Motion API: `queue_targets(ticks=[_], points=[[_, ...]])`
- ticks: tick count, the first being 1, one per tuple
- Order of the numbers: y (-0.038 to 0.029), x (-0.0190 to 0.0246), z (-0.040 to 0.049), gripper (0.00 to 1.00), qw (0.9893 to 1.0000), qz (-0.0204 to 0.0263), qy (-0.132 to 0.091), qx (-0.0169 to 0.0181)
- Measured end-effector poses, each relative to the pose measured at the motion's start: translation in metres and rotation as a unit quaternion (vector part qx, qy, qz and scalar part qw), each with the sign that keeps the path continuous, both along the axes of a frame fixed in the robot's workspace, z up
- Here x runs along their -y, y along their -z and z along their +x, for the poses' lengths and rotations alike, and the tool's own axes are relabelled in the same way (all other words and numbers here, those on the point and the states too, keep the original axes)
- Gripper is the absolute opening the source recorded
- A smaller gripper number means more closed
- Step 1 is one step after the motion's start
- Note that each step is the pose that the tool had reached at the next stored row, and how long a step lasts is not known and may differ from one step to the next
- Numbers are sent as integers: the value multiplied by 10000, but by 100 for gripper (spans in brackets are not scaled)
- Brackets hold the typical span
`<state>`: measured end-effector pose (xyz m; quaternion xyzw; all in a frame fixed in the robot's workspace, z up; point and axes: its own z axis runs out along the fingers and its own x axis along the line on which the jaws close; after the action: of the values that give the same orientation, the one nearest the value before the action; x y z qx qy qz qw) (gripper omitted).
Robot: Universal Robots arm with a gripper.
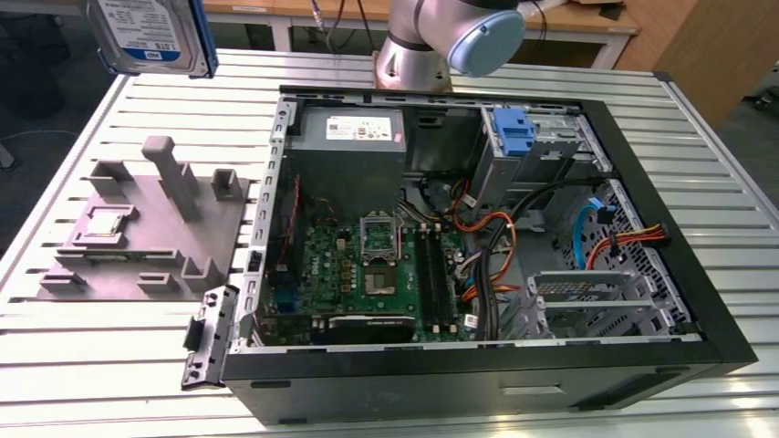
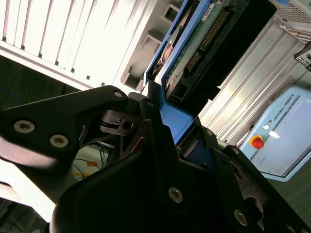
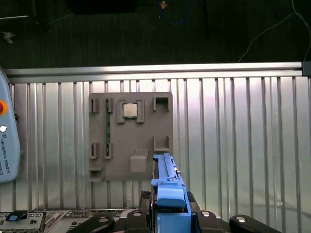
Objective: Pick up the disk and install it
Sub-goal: 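Pick up the disk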
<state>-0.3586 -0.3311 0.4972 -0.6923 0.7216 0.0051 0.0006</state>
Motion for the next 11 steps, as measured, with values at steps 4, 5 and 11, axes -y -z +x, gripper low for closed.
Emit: queue_targets(ticks=[4,5,11], points=[[1,0,5,37,10000,0,-1,1],[0,0,5,37,10000,0,0,0],[0,0,6,37,10000,0,-1,0]])
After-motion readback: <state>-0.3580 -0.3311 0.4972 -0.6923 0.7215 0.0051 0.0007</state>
